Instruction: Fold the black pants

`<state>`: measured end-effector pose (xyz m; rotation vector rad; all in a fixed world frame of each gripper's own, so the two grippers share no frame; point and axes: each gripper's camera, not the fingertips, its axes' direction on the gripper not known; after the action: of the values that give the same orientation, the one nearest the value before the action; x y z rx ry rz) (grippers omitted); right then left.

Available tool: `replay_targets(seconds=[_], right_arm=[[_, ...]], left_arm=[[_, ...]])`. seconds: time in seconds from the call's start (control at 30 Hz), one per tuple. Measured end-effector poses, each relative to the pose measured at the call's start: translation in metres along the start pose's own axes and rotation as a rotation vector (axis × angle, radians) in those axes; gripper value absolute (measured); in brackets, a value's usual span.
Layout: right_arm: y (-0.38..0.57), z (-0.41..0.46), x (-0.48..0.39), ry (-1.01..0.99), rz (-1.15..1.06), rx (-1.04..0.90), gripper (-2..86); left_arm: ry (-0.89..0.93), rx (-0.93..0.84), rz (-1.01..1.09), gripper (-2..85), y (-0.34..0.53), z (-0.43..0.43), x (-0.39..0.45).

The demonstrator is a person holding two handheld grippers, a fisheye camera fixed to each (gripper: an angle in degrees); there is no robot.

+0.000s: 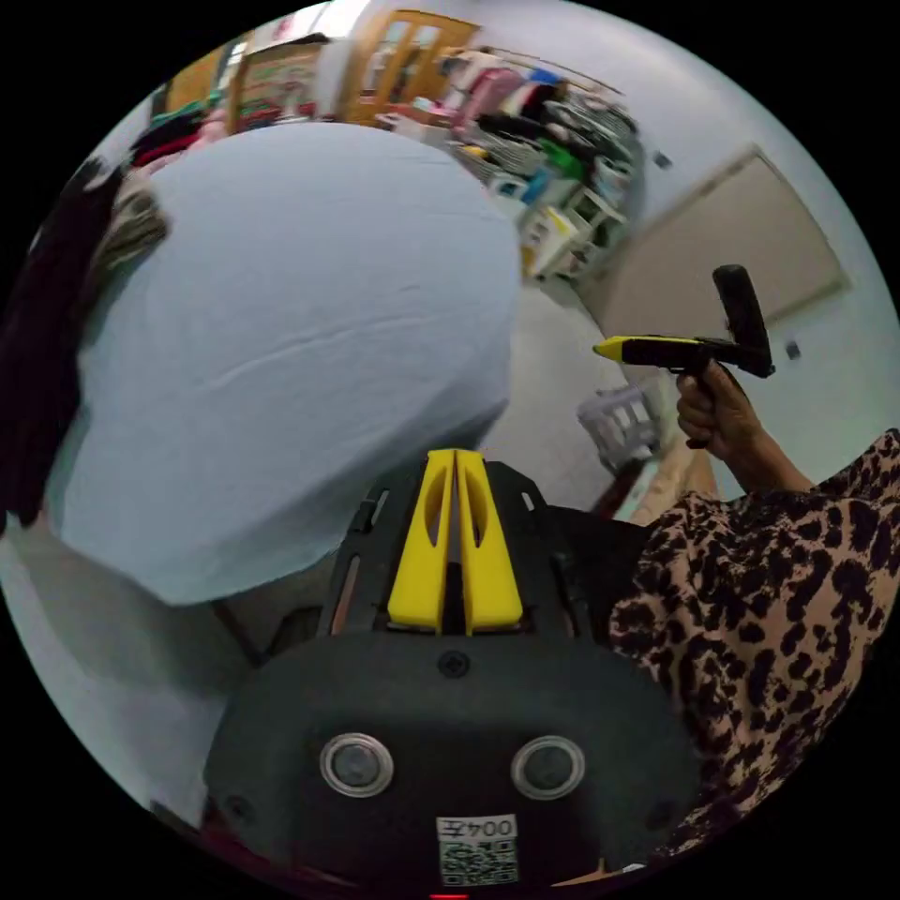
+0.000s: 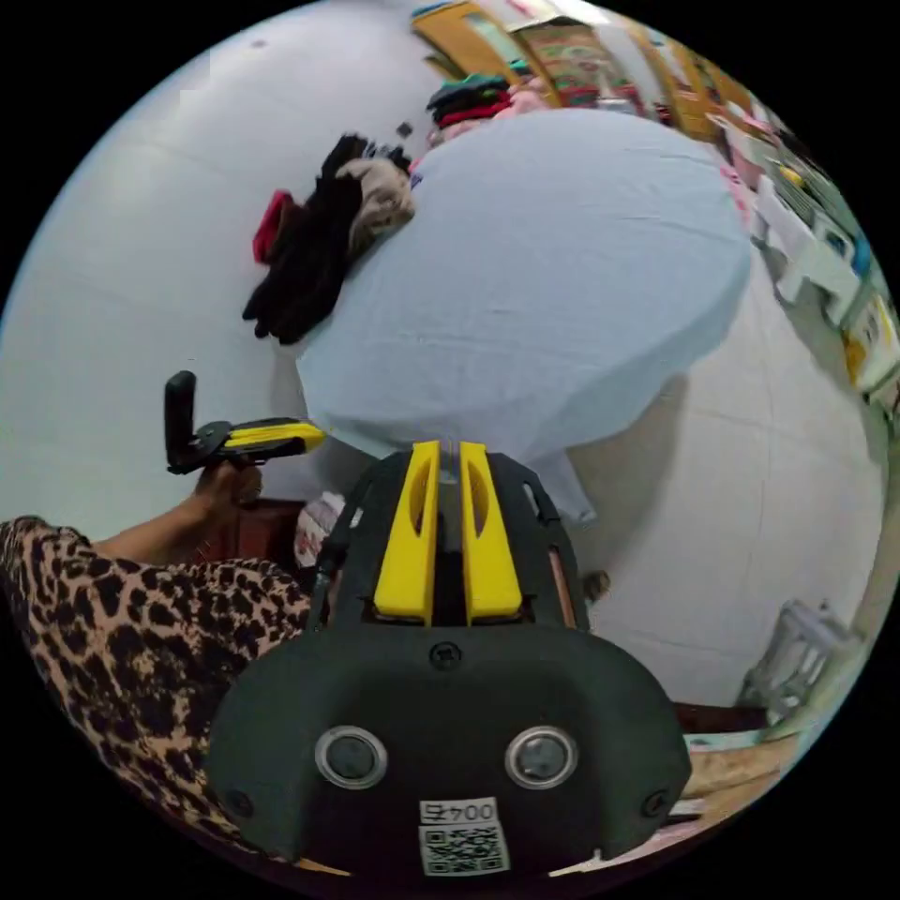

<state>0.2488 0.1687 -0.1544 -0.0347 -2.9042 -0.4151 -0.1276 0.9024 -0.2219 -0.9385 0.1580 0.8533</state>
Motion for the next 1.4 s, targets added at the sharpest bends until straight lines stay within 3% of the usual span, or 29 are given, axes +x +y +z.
replay_targets(seconds=[0.3, 0.5, 0.7, 0.93, 1.27, 1.4], right_arm=[[-0.218, -0.063, -0.092, 0.178, -0.284, -0.349, 14.0], [-0.322, -0.095, -0.126, 0.260, -0.352, -0.587, 11.3], [-0.378, -0.168, -0.174, 0.387, -0.414, -0.620, 0.8], [-0.430, -0.251, -0.198, 0.233, -0.240, -0.683, -0.5], [-0.473, -0.352, -0.271, 0.284, -0.071, -0.675, -0.7], [-0.476, -0.377, -0.324, 0.457, -0.158, -0.665, 0.2]], left_arm=[[-0.028, 0.214, -0.420, 2.0, 0.067, -0.090, -0.133], [-0.029, 0.255, -0.620, 2.4, 0.068, -0.122, -0.179], [-0.111, 0.198, -0.562, 2.5, 0.028, -0.154, -0.217], [-0.098, 0.192, -0.429, 2.3, -0.022, -0.187, -0.281], [-0.187, 0.240, -0.184, 2.2, -0.101, -0.250, -0.372], [-0.242, 0.268, -0.100, 2.5, -0.134, -0.273, -0.398]])
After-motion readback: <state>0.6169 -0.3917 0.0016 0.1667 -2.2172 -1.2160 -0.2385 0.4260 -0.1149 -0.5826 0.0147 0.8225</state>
